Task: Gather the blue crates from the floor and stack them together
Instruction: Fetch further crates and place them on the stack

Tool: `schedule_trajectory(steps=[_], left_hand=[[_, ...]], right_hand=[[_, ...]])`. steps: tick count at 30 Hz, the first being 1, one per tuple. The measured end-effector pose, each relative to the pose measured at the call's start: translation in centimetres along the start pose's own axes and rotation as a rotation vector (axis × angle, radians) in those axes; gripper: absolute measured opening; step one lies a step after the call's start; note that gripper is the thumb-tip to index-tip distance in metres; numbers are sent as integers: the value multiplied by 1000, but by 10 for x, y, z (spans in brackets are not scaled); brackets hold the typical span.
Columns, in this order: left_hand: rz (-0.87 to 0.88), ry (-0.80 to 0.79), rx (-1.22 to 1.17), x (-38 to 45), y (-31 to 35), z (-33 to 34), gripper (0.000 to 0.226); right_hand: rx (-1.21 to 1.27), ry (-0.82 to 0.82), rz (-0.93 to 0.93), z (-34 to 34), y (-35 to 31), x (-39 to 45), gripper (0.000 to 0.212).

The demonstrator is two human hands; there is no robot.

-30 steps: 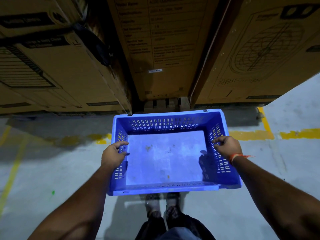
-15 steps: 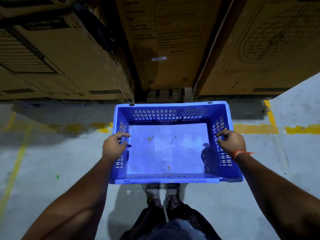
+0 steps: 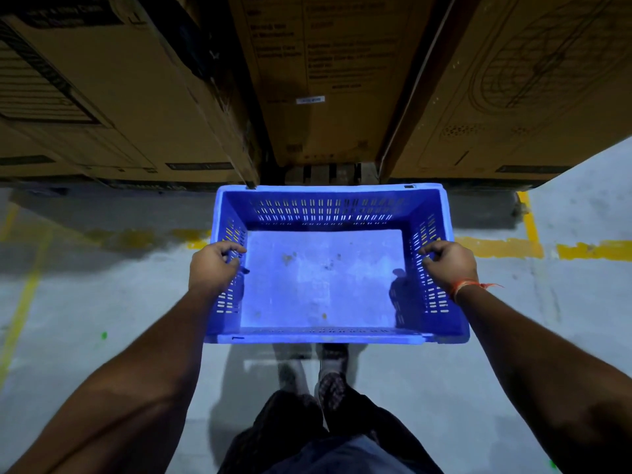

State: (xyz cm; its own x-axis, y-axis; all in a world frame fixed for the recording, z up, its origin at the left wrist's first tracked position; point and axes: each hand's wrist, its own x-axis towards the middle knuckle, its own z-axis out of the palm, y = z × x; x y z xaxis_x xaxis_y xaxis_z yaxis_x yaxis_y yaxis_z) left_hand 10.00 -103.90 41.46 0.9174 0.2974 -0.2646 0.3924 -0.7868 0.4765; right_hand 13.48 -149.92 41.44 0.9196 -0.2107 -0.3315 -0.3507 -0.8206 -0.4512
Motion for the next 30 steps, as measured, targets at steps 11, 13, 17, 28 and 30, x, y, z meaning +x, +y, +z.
schedule_trajectory(steps=[11,13,17,28,30], left_hand=[[40,14,-38,-3,-13,8,22],[48,15,-50,-6,-13,8,23],[63,28,-42,5,-10,6,22],[71,40,13,24,-2,2,20],[70,44,18,18,-6,6,19]], right_hand=[[-89,77,-38,5,6,-3,17],[-103,75,-36,6,7,-5,18],[-127,87,-75,5,5,9,19],[-93,80,-89,-3,-6,23,18],[-89,91,-93,0,-3,17,19]])
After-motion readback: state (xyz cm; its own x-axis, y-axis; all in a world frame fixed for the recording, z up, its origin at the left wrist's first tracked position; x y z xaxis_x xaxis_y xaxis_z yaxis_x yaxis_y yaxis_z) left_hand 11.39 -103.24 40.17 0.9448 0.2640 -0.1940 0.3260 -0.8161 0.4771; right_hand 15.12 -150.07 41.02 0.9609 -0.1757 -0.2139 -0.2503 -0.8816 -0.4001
